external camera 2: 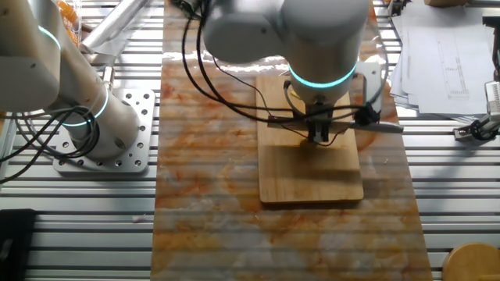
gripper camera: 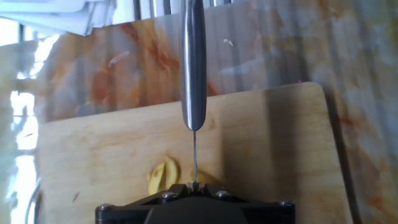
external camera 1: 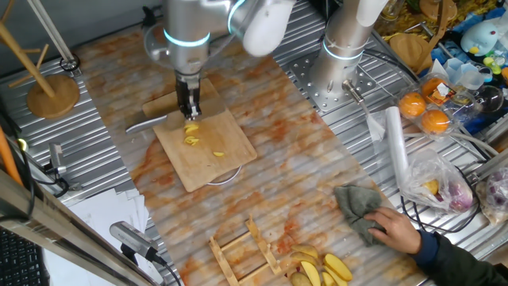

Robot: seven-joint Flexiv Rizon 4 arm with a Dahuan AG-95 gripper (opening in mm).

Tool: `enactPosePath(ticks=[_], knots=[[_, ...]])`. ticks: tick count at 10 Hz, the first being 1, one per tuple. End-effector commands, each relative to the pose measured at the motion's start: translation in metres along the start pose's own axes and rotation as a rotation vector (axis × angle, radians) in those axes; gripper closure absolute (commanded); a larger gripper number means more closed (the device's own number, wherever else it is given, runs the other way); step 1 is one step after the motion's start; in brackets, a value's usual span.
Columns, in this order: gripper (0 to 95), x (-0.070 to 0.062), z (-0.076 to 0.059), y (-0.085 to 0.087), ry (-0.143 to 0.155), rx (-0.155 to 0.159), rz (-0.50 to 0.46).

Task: Chop the potatoes

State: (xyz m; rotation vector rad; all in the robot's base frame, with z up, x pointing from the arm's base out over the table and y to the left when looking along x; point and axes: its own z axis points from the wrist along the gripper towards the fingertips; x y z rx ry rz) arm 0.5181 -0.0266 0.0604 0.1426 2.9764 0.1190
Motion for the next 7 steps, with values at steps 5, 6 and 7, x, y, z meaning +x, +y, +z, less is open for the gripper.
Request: enactPosePath(ticks=[5, 6, 7], knots=[[95.0, 0.0053, -0.0035, 0.0, -0.001, 0.012, -0.003], [95.0, 0.0053, -0.0035, -0.0001, -0.001, 0.014, -0.003], [95.0, 0.0054, -0.0034, -0.0002, -0.001, 0.018, -0.001]])
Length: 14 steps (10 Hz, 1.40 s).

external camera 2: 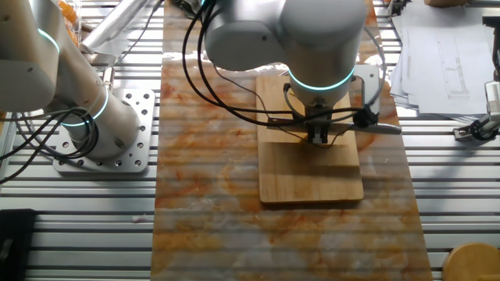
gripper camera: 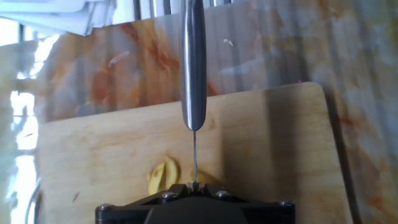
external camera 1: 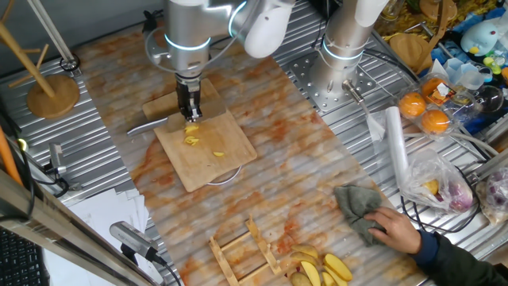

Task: Chop the potatoes

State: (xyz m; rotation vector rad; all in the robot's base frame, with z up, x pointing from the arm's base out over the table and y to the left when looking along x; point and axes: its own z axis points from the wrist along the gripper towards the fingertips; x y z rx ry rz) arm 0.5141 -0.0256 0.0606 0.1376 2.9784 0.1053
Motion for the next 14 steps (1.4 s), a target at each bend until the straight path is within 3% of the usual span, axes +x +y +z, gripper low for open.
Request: enactPosePath(ticks=[1, 14], knots=[[95.0, 0.0015, -0.0024, -0.0012, -0.001, 0.017, 0.003], [95.0, 0.0063, 0.0, -0.0057, 0.001, 0.035, -0.004]])
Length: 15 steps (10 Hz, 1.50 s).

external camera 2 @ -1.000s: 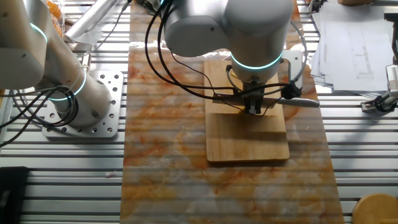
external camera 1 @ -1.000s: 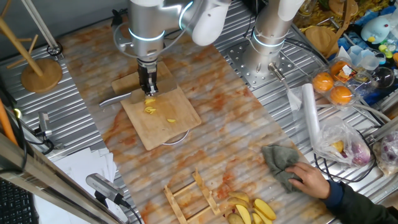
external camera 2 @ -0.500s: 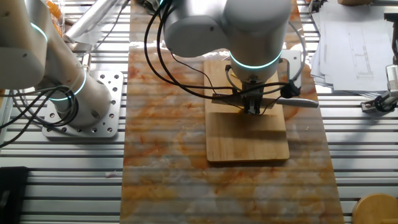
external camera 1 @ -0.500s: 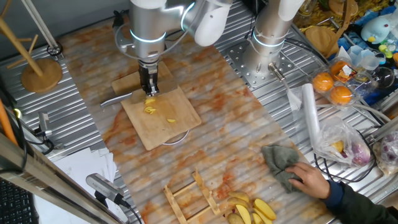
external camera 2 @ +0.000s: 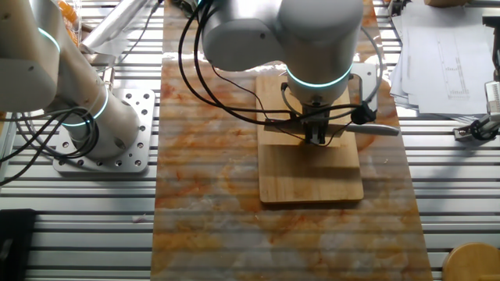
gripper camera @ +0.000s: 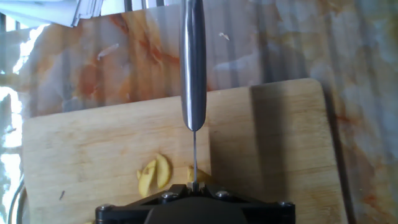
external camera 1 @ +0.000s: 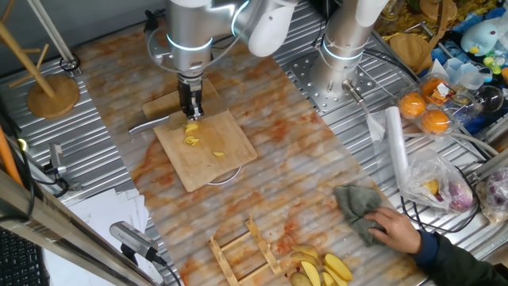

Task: Chop the potatoes

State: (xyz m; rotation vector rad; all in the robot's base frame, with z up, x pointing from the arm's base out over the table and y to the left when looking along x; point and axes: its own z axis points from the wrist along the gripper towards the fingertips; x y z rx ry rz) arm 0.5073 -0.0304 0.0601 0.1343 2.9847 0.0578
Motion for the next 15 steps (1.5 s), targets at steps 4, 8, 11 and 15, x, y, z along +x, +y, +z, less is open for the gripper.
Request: enactPosePath(ticks=[4, 8, 11, 15], knots=[[95.0, 0.001, 0.003, -0.001, -0.002, 0.006, 0.0], [95.0, 0.004, 0.018, 0.0, -0.016, 0.03, -0.007], [95.0, 0.004, 0.019, 0.001, -0.03, -0.005, 0.01], [95.0, 0.001, 0.005, 0.001, -0.03, -0.014, 0.007]])
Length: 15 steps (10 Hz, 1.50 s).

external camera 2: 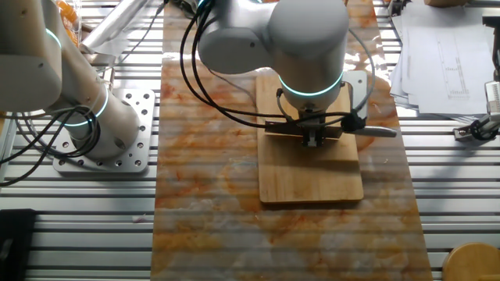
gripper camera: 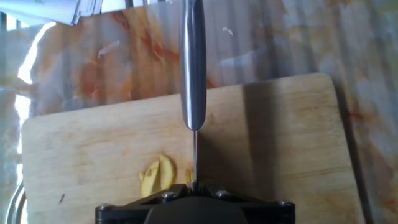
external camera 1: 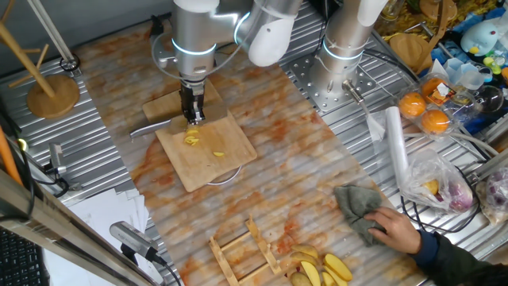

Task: Chop the potatoes

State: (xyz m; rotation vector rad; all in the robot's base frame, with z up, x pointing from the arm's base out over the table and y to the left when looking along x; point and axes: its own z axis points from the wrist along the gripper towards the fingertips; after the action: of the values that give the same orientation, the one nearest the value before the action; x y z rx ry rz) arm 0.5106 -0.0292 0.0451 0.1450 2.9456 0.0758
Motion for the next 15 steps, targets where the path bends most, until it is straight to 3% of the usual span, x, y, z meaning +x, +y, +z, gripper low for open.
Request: enactPosePath(ticks=[1, 6, 15], knots=[[95.0, -0.0001, -0.0173, -0.0006, 0.012, 0.001, -0.004], [95.0, 0.0002, -0.0254, -0.0073, 0.022, 0.003, -0.018], [95.0, 0.0028, -0.017, -0.0088, 0.022, 0.013, -0.021]])
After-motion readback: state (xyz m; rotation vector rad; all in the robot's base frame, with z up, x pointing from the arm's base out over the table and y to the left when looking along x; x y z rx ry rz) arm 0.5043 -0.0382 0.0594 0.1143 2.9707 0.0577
